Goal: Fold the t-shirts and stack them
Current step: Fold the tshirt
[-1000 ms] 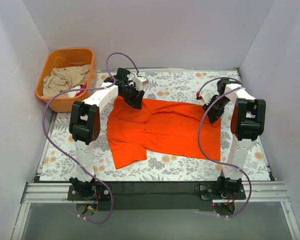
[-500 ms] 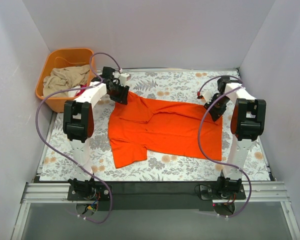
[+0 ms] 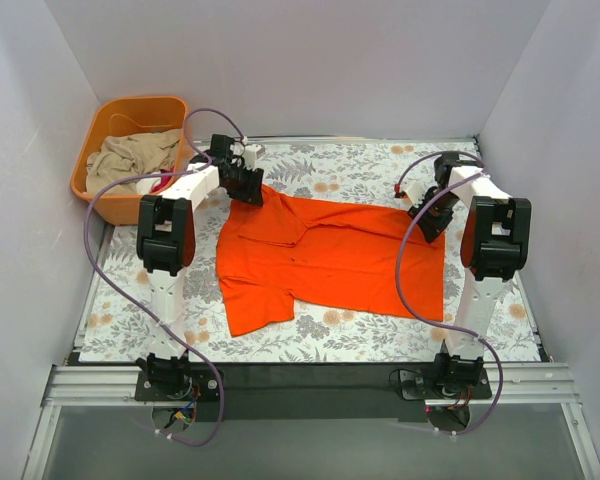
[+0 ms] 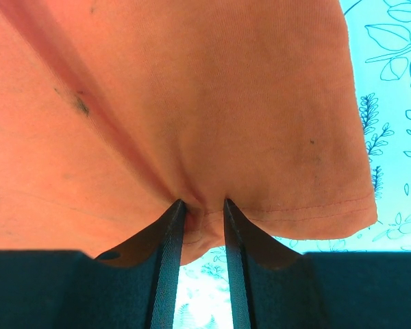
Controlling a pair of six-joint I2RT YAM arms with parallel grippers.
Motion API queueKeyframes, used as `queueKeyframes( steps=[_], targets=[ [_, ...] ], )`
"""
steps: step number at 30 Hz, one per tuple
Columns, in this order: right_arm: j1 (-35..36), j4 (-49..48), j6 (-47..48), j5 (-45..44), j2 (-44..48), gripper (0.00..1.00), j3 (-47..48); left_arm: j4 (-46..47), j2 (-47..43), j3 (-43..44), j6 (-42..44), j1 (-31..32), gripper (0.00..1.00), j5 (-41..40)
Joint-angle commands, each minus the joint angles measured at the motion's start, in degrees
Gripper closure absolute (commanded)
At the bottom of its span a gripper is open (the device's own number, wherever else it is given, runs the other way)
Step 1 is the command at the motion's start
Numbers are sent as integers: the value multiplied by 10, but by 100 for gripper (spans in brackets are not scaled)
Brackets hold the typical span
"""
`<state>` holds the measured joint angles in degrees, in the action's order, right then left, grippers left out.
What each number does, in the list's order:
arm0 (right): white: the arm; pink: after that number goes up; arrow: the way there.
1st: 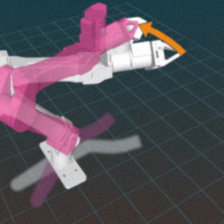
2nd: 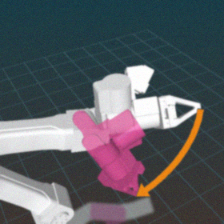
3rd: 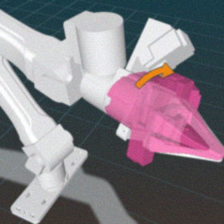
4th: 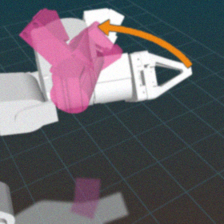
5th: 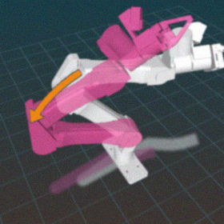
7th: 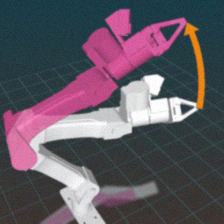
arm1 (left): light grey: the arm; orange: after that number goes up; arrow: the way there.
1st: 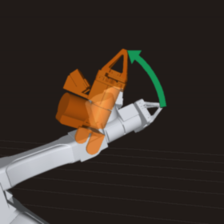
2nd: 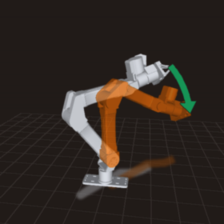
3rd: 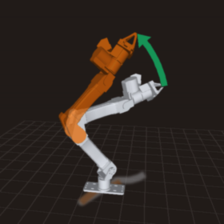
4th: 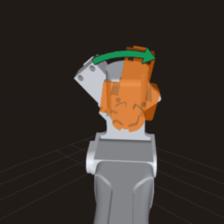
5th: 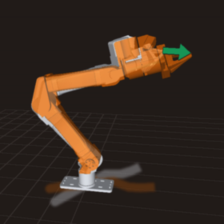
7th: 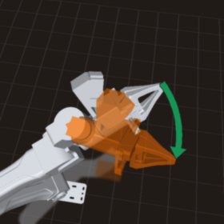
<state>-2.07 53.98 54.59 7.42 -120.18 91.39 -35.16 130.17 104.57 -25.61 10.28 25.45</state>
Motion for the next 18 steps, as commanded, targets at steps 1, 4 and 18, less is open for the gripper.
queueKeyframes(
  steps=[1, 4, 18],
  targets=[
    [0, 1, 12, -7, -8, 68, 15, 22, -2, 26, -25, -2, 63, 23],
    [0, 1, 11, -11, -11, 68, 17, 12, 10, 32, -27, -6, 84, 12],
    [0, 1, 16, -18, -1, 66, 10, -67, -24, -25, -16, -39, 100, -8]
  ],
)
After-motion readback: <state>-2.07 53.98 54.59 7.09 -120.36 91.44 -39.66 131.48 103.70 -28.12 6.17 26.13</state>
